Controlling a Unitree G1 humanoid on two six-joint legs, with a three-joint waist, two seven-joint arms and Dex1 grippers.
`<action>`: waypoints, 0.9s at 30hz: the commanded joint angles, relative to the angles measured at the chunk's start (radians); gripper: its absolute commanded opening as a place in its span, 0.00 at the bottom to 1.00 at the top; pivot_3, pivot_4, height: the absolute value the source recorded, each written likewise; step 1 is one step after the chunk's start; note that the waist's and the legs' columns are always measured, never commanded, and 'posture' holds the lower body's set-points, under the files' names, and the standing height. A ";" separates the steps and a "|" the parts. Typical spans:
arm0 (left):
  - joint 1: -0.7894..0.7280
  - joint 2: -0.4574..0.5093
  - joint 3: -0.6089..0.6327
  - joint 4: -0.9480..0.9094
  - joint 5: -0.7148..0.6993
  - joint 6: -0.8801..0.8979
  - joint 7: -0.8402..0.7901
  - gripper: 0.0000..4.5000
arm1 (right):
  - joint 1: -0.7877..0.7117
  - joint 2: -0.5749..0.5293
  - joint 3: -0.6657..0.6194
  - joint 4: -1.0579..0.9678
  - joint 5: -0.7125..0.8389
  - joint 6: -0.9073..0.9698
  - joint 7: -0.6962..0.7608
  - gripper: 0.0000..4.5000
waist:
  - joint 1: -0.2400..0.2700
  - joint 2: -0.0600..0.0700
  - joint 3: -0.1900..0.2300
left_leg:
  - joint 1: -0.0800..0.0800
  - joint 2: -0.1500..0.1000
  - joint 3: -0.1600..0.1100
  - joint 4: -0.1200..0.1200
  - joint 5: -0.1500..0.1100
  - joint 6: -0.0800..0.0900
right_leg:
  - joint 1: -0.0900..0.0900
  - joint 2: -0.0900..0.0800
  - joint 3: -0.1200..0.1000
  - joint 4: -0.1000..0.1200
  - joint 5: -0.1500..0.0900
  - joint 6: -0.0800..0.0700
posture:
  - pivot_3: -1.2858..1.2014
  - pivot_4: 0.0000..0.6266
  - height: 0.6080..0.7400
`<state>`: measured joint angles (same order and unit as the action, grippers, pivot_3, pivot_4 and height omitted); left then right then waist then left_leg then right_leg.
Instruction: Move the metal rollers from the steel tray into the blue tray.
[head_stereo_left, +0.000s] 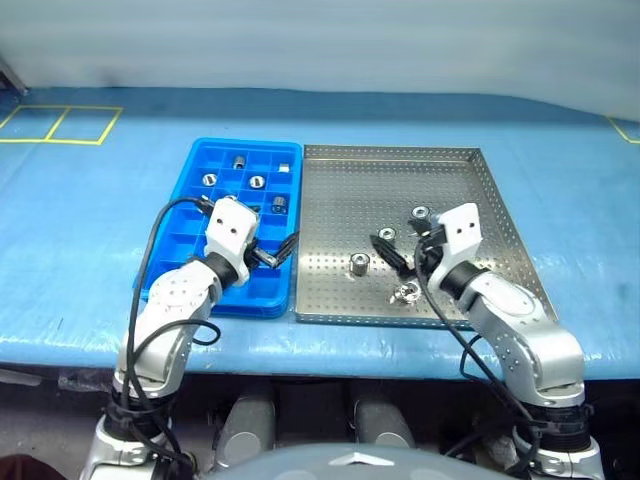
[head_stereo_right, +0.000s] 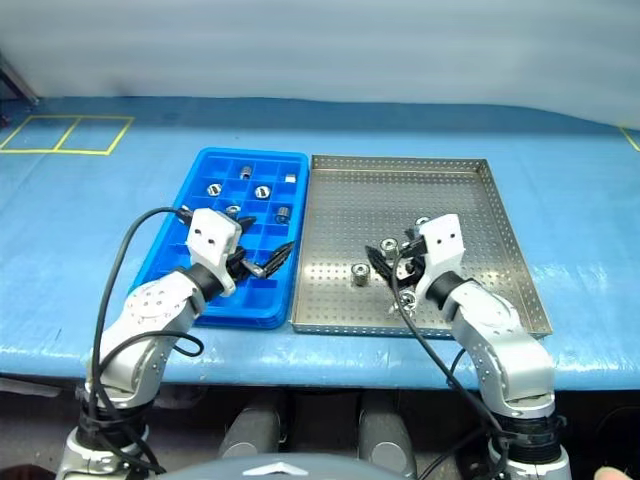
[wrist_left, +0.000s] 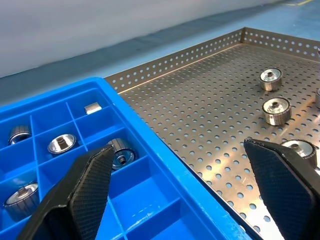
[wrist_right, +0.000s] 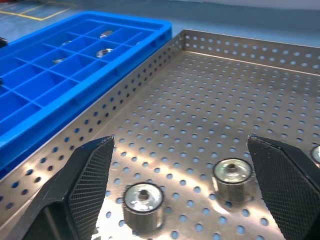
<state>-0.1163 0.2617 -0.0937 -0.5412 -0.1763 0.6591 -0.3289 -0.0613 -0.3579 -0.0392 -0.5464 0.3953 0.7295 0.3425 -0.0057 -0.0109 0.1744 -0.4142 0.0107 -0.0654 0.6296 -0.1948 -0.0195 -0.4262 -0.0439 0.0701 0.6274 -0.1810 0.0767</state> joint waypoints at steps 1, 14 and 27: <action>0.044 -0.078 -0.020 -0.049 0.045 -0.046 0.116 1.00 | 0.044 0.045 0.037 -0.050 -0.089 -0.069 -0.098 1.00 | 0.001 0.000 0.000 | 0.000 0.000 0.000 0.000 0.000 0.000 | 0.000 0.000 0.000 0.000 0.000 0.000 | 0.57 0.24 1.00; 0.032 0.078 -0.108 -0.062 -0.014 0.006 -0.089 1.00 | 0.094 -0.044 0.030 -0.035 -0.068 0.001 -0.009 1.00 | -0.006 0.000 0.000 | 0.000 0.000 0.001 0.001 0.000 -0.001 | -0.002 -0.001 0.000 0.000 0.000 0.000 | 0.56 0.24 1.00; -0.004 0.173 -0.070 -0.046 -0.060 -0.007 -0.181 1.00 | 0.076 -0.088 0.000 -0.056 -0.021 0.104 0.014 1.00 | -0.007 0.000 0.000 | -0.001 0.001 0.001 -0.001 0.000 -0.001 | -0.003 -0.001 -0.001 -0.001 -0.001 -0.001 | 0.55 0.24 1.00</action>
<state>-0.1067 0.4405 -0.1730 -0.5512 -0.2178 0.6671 -0.5049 0.0206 -0.4395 -0.0260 -0.5767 0.3682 0.8410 0.3495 -0.0126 -0.0108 0.1744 -0.4151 0.0115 -0.0643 0.6287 -0.1951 -0.0201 -0.4292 -0.0449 0.0692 0.6262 -0.1815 0.0760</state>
